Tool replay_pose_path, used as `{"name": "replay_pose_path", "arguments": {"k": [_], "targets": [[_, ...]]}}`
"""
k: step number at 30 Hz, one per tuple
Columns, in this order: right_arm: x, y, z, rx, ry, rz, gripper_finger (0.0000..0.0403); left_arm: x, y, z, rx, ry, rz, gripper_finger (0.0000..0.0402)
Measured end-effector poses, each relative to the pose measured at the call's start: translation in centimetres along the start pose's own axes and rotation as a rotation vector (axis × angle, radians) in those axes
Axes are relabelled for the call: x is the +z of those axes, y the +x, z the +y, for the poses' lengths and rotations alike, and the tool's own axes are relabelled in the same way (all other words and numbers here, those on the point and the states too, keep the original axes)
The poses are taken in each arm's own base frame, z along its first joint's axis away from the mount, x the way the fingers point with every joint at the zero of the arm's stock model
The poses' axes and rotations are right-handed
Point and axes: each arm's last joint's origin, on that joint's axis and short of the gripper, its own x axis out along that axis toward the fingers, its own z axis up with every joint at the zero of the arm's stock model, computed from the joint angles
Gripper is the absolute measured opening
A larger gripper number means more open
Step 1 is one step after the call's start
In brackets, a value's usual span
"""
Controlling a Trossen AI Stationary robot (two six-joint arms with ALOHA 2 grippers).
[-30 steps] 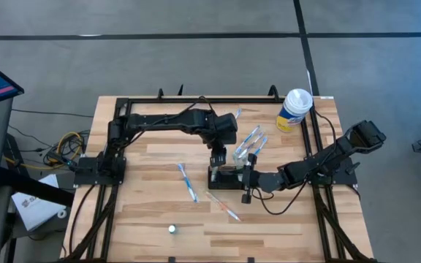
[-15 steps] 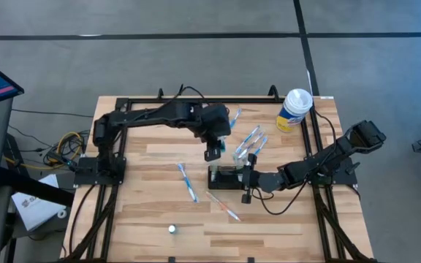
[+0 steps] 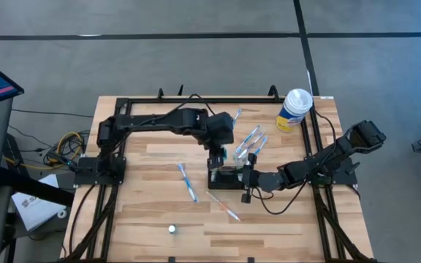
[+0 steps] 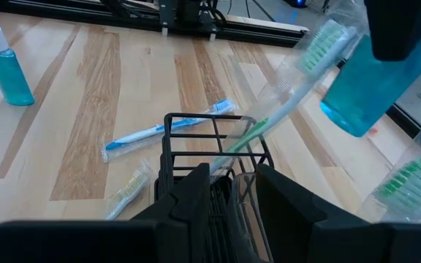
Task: Pick & Place toothbrushing station
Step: Put the blue mouthwash into the wire organizer
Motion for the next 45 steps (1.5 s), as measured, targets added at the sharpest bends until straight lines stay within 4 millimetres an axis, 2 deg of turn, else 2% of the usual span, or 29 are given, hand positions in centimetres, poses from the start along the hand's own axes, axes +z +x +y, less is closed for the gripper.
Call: {"name": "replay_pose_path", "arguments": {"k": [16, 31, 42, 45], "targets": [[0.0, 0.0, 0.0, 0.0, 0.003, 0.0, 0.0103, -0.5, 0.3, -2.8, 0.052, 0.001, 0.04, 0.0085], [0.0, 0.0, 0.0, 0.001, 0.019, 0.0, 0.0103, -0.9, 0.8, -3.2, 0.074, -0.006, 0.051, 0.0085], [0.0, 0.0, 0.0, 0.001, 0.02, -0.001, 0.0103, -1.2, 4.2, -3.6, 0.059, 0.004, 0.124, 0.0085], [0.0, 0.0, 0.0, 0.001, 0.02, -0.001, 0.0103, -1.2, 4.4, -3.8, 0.039, 0.005, 0.126, 0.0085]]}}
